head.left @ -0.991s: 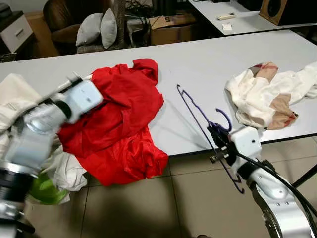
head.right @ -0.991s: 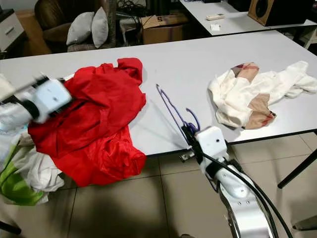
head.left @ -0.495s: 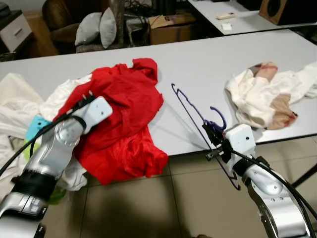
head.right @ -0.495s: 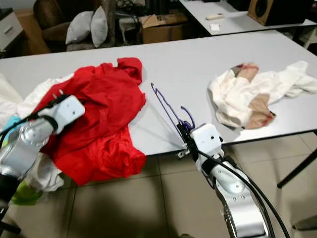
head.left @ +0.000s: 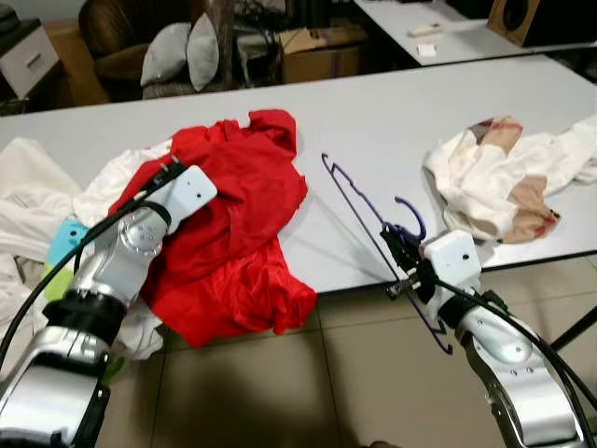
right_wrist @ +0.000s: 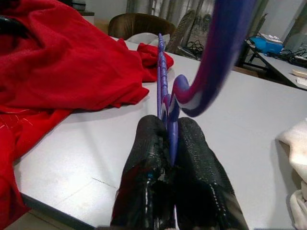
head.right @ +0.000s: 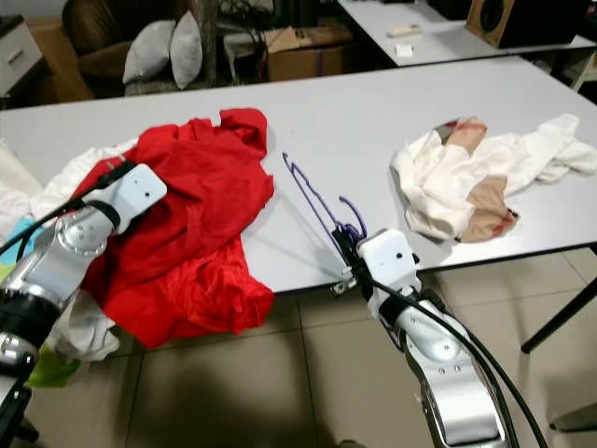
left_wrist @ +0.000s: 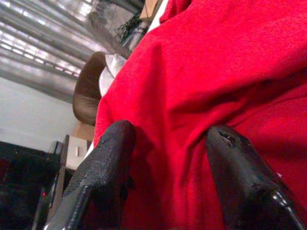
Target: Hang hanger
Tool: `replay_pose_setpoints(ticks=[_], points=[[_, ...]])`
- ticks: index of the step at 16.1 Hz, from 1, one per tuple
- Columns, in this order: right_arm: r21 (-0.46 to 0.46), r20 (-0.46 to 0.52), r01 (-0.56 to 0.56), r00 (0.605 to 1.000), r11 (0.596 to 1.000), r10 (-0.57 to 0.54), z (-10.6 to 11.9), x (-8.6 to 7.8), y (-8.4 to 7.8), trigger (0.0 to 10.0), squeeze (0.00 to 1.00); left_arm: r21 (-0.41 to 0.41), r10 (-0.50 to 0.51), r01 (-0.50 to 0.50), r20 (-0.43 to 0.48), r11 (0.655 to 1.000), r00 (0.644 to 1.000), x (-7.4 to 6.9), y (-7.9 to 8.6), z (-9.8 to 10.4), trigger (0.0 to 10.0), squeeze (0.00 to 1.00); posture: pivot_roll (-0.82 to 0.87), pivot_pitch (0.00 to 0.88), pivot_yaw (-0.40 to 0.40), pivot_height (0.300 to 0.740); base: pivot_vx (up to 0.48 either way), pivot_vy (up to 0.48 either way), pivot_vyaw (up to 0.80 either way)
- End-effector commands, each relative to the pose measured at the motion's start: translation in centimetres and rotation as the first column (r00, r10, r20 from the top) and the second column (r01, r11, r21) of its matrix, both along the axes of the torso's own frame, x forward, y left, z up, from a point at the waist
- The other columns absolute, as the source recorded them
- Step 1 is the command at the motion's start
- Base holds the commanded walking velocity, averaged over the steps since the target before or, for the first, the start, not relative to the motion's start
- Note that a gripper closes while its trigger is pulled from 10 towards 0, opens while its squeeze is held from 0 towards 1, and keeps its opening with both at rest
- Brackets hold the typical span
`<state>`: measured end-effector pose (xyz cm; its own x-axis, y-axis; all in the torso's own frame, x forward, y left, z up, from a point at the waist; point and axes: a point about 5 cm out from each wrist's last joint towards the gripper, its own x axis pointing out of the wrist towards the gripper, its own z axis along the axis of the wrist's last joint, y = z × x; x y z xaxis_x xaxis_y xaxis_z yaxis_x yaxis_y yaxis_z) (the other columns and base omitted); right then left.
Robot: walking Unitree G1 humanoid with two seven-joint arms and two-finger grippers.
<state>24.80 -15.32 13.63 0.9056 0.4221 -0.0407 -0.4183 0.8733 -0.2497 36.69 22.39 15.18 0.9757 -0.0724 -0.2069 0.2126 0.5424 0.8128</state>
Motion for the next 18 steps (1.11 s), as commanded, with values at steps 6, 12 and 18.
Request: replay_pose_setpoints(ticks=[6, 12, 18], points=[[-0.009, 0.014, -0.006, 1.000, 1.000, 0.006, 0.4, 0.0, 0.0, 10.0, 0.00, 0.033, -0.025, 0.027, -0.049, 0.999, 0.998, 0.6, -0.3, -0.9, 10.0, 0.00, -0.11, 0.000, 0.095, 0.740, 0.000, 0.000, 0.00], [-0.024, 0.011, -0.030, 0.999, 0.999, 0.030, 0.6, 0.3, -0.2, 10.0, 0.00, 0.049, -0.030, 0.034, -0.069, 0.998, 0.997, -0.4, 0.4, -1.2, 10.0, 0.00, -0.09, 0.000, 0.053, 0.740, 0.000, 0.000, 0.00], [-0.027, 0.019, -0.052, 0.998, 0.998, 0.053, 0.9, 1.0, 0.1, 10.0, 0.00, 0.101, 0.044, -0.037, -0.071, 0.994, 0.996, 0.6, 0.9, -1.2, 10.0, 0.00, -0.08, 0.000, 0.045, 0.740, 0.000, 0.000, 0.00]])
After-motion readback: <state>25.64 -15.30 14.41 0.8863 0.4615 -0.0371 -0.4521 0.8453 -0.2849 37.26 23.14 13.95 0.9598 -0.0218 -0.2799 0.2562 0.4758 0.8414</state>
